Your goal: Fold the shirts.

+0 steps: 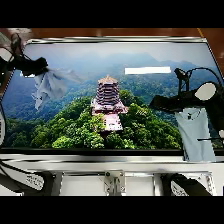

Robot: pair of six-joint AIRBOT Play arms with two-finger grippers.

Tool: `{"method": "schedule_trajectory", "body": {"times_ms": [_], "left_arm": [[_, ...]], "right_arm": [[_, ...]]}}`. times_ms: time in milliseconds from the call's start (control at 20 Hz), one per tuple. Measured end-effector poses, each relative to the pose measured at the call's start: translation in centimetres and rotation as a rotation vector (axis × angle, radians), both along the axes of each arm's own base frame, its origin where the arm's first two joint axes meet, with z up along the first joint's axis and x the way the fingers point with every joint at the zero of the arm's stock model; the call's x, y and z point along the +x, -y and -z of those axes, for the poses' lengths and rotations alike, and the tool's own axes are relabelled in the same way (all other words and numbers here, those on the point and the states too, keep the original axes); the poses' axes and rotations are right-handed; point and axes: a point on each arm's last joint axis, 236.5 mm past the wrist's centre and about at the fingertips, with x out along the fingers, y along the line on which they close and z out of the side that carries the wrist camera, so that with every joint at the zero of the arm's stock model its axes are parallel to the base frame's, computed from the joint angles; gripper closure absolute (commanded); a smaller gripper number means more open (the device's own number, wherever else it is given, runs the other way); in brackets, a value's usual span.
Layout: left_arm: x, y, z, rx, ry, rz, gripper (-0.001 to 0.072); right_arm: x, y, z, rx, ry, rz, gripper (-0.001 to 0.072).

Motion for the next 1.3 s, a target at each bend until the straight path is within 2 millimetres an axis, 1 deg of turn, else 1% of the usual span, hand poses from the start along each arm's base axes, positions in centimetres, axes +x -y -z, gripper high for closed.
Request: {"method": "schedule_trajectory", "body": {"times_ms": [50,100,150,250,300,400,500,600,650,700,750,800,900,950,1000,1100,1150,1200,1250,1300], "left_arm": [[-0.9,2.1,-3.4,0.004,0.059,0.046,0.0676],[-2.1,4.2,-6.4,0.008,0.108,0.089,0.0675],[-3.6,6.5,-9.4,0.008,0.16,0.139,0.0675],[-7.0,10.8,-14.4,0.002,0.248,0.236,0.0675],[-9.0,12.9,-16.1,0.0,0.268,0.289,0.0675],[-12.5,16.4,-18.0,-0.005,0.288,0.385,0.0675],[-15.8,20.1,-18.4,-0.009,0.268,0.497,0.0675],[-18.6,23.5,-17.9,-0.017,0.245,0.596,0.0675],[-19.7,24.9,-17.2,-0.018,0.223,0.638,0.0676],[-20.8,26.2,-16.1,-0.016,0.194,0.679,0.0676],[-21.8,27.3,-14.9,-0.014,0.163,0.714,0.0675],[-22.9,28.5,-13.2,-0.011,0.123,0.75,0.0675],[-24.6,30.1,-8.8,0.002,0.028,0.797,0.0675],[-25.2,30.5,-6.5,0.008,-0.015,0.807,0.0675],[-25.7,30.8,-3.6,0.016,-0.066,0.812,0.0675],[-26.9,30.8,1.9,0.026,-0.172,0.794,0.0674],[-27.5,30.6,4.3,0.027,-0.22,0.78,0.064],[-28.2,30.3,6.5,0.033,-0.27,0.771,0.0428],[-28.7,30.1,7.9,0.031,-0.306,0.762,0.0167],[-29.0,29.8,8.9,0.03,-0.331,0.751,0.002]], "right_arm": [[0.0,0.0,0.0,-0.005,0.005,-0.01,0.0078],[0.0,0.1,0.0,-0.011,0.011,-0.023,0.0078],[-0.1,0.1,0.1,-0.017,0.012,-0.036,0.0078],[-0.7,0.0,0.3,-0.024,-0.007,-0.063,0.0078],[-1.2,0.0,0.4,-0.026,-0.023,-0.076,0.0078],[-2.3,0.0,0.7,-0.033,-0.066,-0.105,0.0079],[-3.6,0.3,1.1,-0.05,-0.117,-0.132,0.0078],[-4.8,1.0,1.5,-0.081,-0.163,-0.153,0.0078],[-5.4,1.4,1.7,-0.101,-0.186,-0.162,0.0078],[-5.9,1.9,1.9,-0.122,-0.207,-0.17,0.0078],[-6.3,2.3,2.1,-0.142,-0.227,-0.176,0.0079],[-6.7,2.7,2.2,-0.16,-0.243,-0.18,0.0078],[-7.2,3.3,2.4,-0.183,-0.263,-0.187,0.0078],[-7.3,3.4,2.4,-0.188,-0.269,-0.189,0.0078],[-7.5,3.5,2.4,-0.191,-0.275,-0.19,0.0078],[-7.4,3.4,2.4,-0.187,-0.272,-0.19,0.0078],[-7.2,3.2,2.3,-0.178,-0.262,-0.188,0.0078],[-6.9,2.8,2.2,-0.163,-0.249,-0.185,0.0078],[-6.6,2.4,2.1,-0.145,-0.235,-0.182,0.0078],[-6.1,2.0,2.0,-0.126,-0.217,-0.177,0.0078]]}}
